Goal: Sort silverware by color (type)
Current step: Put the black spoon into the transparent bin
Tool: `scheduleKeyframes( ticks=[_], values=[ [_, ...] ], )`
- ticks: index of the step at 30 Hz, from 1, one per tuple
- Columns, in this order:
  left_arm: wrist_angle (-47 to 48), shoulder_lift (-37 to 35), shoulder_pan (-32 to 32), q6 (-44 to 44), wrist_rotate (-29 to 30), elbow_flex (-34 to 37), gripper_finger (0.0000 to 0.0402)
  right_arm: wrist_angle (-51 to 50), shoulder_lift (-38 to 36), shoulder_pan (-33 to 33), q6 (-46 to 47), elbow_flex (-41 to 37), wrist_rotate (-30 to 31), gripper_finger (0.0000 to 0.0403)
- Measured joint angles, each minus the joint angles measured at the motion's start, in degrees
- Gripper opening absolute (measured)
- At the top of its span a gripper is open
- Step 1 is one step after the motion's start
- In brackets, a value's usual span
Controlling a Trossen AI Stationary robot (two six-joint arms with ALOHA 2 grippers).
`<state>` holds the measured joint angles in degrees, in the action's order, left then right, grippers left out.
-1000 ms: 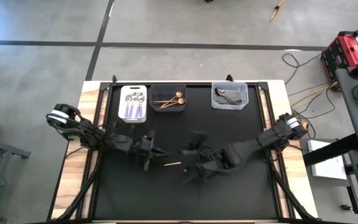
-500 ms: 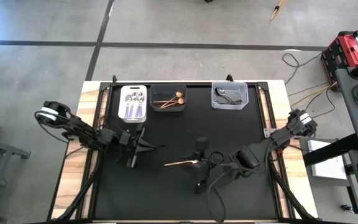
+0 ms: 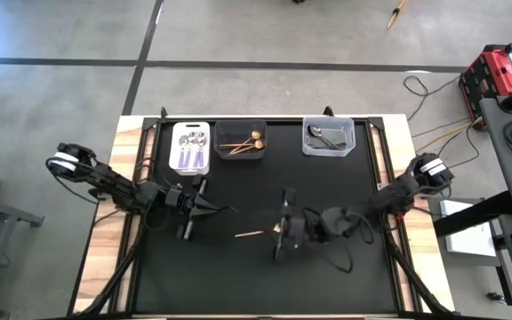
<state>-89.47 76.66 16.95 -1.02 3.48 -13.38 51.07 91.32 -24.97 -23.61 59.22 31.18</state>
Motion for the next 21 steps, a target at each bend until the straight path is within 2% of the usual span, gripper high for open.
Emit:
scheduleKeyframes(
  ticks=[3, 9, 15, 21],
  values=[
    [0.18, 0.15, 0.0, -0.3, -0.02, -0.53, 0.0, 7.16, 1.67, 2.12, 3.46, -2.1, -2.76, 0.0124],
    [0.57, 0.17, 0.0, -1.04, 0.03, -0.97, 0.0, 7.79, 3.89, 5.03, 8.03, -1.1, -3.15, 0.0171],
    [0.81, 0.17, -0.09, -1.61, 0.75, -0.95, 0.0, 7.8, 6.02, 5.65, 6.32, 3.07, -6.16, 0.0214],
    [1.01, 0.17, -0.2, -1.97, 4.06, -0.95, 0.0, 7.47, 8.28, 6.5, 3.23, 7.6, -6.19, 0.0223]
  ],
)
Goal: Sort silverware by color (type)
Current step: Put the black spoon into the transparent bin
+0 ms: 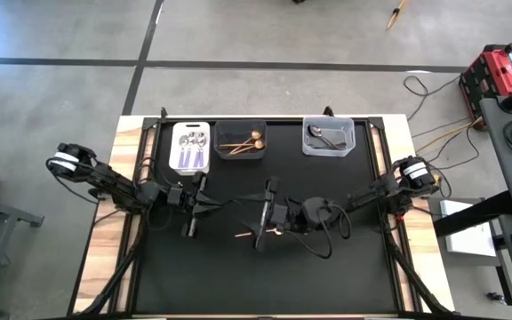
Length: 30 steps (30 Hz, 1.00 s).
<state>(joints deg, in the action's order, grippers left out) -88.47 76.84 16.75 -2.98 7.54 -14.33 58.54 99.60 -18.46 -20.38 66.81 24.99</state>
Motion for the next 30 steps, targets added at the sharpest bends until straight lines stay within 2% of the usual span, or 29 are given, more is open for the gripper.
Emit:
scheduleKeyframes(
  ticks=[5, 11, 22, 30],
  values=[
    [0.06, 0.0, 0.04, 0.02, 0.01, 0.0, 0.0, 0.17, -0.03, 0.0, -1.27, 0.81, -2.26, 0.0221],
    [0.27, 0.0, 0.02, 0.02, 0.02, 0.0, 0.0, 0.35, -0.03, 0.14, -1.31, 1.35, -2.47, 0.0184],
    [0.68, 0.04, 0.1, 0.02, -0.59, 0.0, 0.0, 0.33, -0.05, 0.27, -2.74, 1.33, -1.83, 0.0021],
    [1.31, 0.04, 0.09, 1.57, -0.31, 0.0, 0.0002, 0.11, -0.11, 0.25, -2.7, 1.28, -0.73, 0.0014]
  ],
)
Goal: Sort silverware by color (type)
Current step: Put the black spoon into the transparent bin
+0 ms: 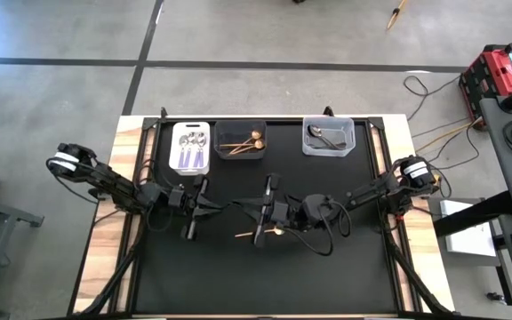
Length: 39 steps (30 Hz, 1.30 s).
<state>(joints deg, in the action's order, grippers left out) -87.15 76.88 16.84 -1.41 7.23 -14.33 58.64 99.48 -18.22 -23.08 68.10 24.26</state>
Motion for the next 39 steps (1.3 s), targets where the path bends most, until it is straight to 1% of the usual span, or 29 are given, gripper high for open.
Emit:
scheduleKeyframes(
  ticks=[4, 6, 9, 16, 20, 24, 27, 30, 34, 39],
  values=[
    [0.02, 0.0, 0.0, 1.77, 0.02, 0.0, 0.0021, -0.39, 0.0, -0.02, 0.01, 0.0, 0.27, 0.0013],
    [0.04, 0.0, 0.0, 1.97, 0.06, 0.0, 0.0037, -1.02, -0.02, -0.04, 0.1, 0.0, 0.38, 0.0013],
    [0.05, 0.0, -0.12, 2.17, 0.46, 0.0, 0.0068, -2.36, -0.07, -0.14, 0.37, -0.06, 2.1, 0.0012],
    [1.75, -0.07, -1.56, 2.31, 1.69, -0.02, 0.0145, -10.71, -2.7, -0.24, 2.58, -0.11, 2.52, 0.0012],
    [3.32, -0.07, -3.59, 1.72, 1.79, -0.02, 0.0173, -17.5, -5.62, -0.22, 2.66, -0.11, 5.84, 0.0012],
    [4.24, -0.11, -5.45, 1.32, 1.69, -0.02, 0.0185, -28.18, -9.5, 0.28, 5.73, -0.11, 9.76, 0.0012],
    [4.3, -0.11, -6.52, 0.55, 1.63, -0.02, 0.0187, -38.59, -12.45, 1.26, 9.57, 0.8, 11.72, 0.0012],
    [4.65, -0.11, -7.77, 0.35, 1.37, -0.02, 0.0187, -50.43, -14.43, 2.85, 14.1, 3.13, 11.76, 0.0012],
    [4.67, -0.11, -10.15, 0.38, 1.31, -0.02, 0.0187, -67.0, -15.39, 6.08, 19.39, 8.46, 11.78, 0.0012],
    [5.11, -0.13, -13.31, 0.4, 1.24, -0.31, 0.0187, -84.24, -14.43, 10.87, 20.55, 14.7, 11.78, 0.0012]
  ],
)
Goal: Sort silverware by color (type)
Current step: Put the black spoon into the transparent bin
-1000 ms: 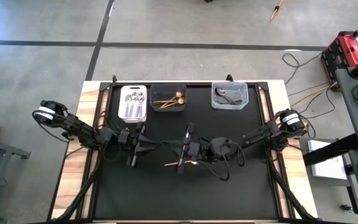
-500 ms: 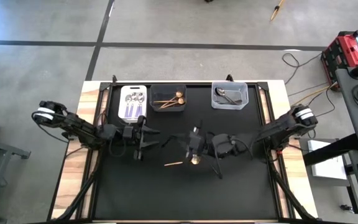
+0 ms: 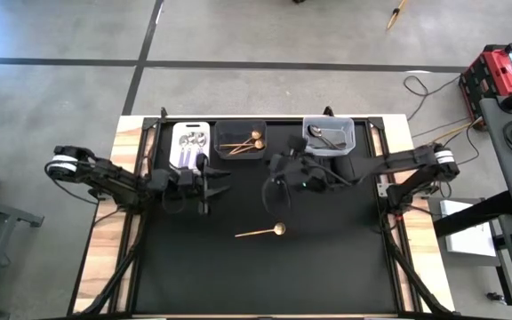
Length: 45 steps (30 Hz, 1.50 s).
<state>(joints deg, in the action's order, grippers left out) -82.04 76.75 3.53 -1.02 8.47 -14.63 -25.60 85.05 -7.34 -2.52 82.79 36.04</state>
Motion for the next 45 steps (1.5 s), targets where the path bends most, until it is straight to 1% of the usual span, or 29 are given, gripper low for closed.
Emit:
scheduleKeyframes(
  ticks=[4, 8, 11, 15, 19, 22, 25, 28, 32, 35, 38, 42, 45],
  values=[
    [0.2, 0.0, -2.44, 0.0, -0.04, -0.84, 0.0187, -9.83, 0.27, 5.1, -0.73, 3.29, -1.4, 0.0012],
    [2.46, 0.0, -4.95, -0.38, -1.34, -2.74, 0.0187, -15.23, -0.09, 11.78, -4.54, 4.78, -7.16, 0.0012],
    [5.66, 0.0, -7.4, -0.44, -3.6, -5.11, 0.0187, -17.02, -0.19, 17.81, -8.35, 5.84, -13.01, 0.0012],
    [12.25, 0.0, -10.76, -0.88, -4.72, -8.98, 0.0187, -18.42, -0.06, 25.85, -15.5, 6.2, -20.56, 0.0012],
    [18.38, 0.0, -14.11, -2.86, -5.15, -12.49, 0.0187, -20.76, -0.06, 32.88, -24.13, 6.69, -22.44, 0.0012],
    [22.58, 0.0, -17.08, -3.43, -8.73, -14.89, 0.0187, -22.28, -0.06, 38.22, -27.06, 6.74, -24.52, 0.0012],
    [27.56, 0.0, -20.27, -4.03, -13.11, -17.32, 0.0186, -24.09, 0.08, 43.32, -29.48, 6.74, -29.08, 0.0012],
    [31.14, 0.0, -23.09, -4.55, -15.17, -19.23, 0.0179, -25.75, 0.42, 47.39, -33.37, 6.63, -31.65, 0.0012],
    [32.61, 0.0, -25.88, -4.72, -16.3, -19.93, 0.0165, -28.22, 1.35, 50.76, -36.91, 6.41, -31.73, 0.0012],
    [32.69, 0.0, -26.82, -4.61, -17.03, -19.74, 0.0155, -31.22, 2.89, 52.32, -37.57, 6.39, -32.07, 0.0012],
    [33.03, 0.0, -27.05, -4.55, -17.03, -19.26, 0.0149, -33.12, 4.99, 53.11, -37.62, 6.33, -32.98, 0.0012],
    [33.0, 0.0, -27.04, -4.45, -17.05, -18.47, 0.0145, -33.07, 7.63, 53.52, -39.08, 6.31, -34.8, 0.0012],
    [32.96, 0.0, -27.04, -4.09, -17.03, -17.76, 0.0145, -33.07, 9.49, 53.52, -39.51, 6.28, -34.76, 0.0012]
  ],
)
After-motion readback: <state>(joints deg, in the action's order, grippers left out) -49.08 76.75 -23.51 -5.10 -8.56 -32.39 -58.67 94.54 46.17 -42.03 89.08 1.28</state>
